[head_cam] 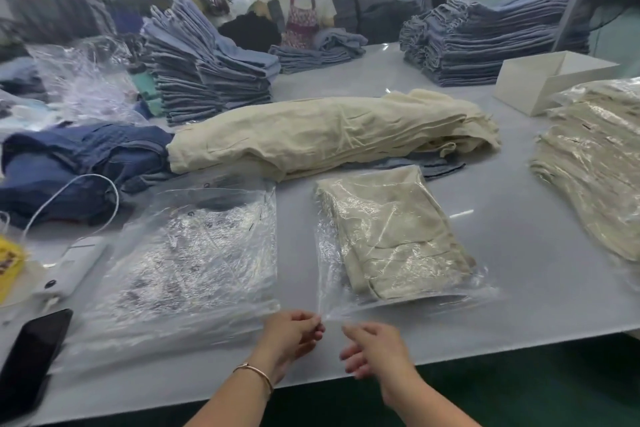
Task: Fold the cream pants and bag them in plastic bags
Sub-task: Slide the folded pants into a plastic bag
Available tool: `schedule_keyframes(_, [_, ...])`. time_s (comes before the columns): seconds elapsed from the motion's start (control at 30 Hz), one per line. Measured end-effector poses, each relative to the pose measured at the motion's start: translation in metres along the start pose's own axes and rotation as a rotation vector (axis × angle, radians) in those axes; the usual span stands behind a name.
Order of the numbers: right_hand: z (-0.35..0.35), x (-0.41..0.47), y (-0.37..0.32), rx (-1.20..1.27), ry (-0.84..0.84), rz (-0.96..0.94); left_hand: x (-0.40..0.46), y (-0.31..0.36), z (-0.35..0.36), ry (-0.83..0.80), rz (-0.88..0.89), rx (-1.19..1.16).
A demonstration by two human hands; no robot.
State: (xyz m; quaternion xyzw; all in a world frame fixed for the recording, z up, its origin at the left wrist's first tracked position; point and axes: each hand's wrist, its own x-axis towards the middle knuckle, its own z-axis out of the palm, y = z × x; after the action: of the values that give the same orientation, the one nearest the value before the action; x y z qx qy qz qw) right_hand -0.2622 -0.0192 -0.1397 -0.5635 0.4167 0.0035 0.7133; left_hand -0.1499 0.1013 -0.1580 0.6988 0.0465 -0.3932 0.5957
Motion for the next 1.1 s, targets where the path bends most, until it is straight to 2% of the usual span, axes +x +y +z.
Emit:
schedule_keyframes(0.07, [0.023,0.004,-0.003,0.115,-0.117,0.161,-0.003,0.002,-0.001,-0.013,0.010,0.011])
schedule_keyframes(0.13, [0.036,0.011,-0.005,0.224,-0.139,0.214,-0.006,0.004,0.000,-0.022,0.014,-0.001])
schedule_keyframes(0.3, [0.046,0.023,-0.008,0.282,-0.048,0.177,-0.007,0.007,0.002,0.009,0.019,0.049])
schedule_keyframes(0.47, [0.043,0.027,-0.009,0.220,0.012,0.173,-0.003,0.005,0.006,0.089,0.104,0.280])
schedule_keyframes(0.6, [-0.004,0.032,-0.017,0.230,0.149,0.187,-0.003,0.007,0.006,0.103,0.144,0.391])
schedule_keyframes(0.73, [-0.069,0.032,-0.025,0.247,0.189,0.229,-0.003,0.013,0.017,0.044,0.182,0.496])
schedule_keyframes(0.87, [-0.120,0.032,-0.031,0.297,0.280,0.210,0.000,0.021,0.023,0.047,0.195,0.468])
schedule_keyframes(1.0, [-0.167,0.036,-0.042,0.298,0.379,0.160,0.003,0.015,0.007,0.076,0.141,0.444])
schedule_keyframes(1.1, [-0.189,0.039,-0.047,0.299,0.387,0.168,0.003,0.008,-0.003,0.086,0.086,0.426])
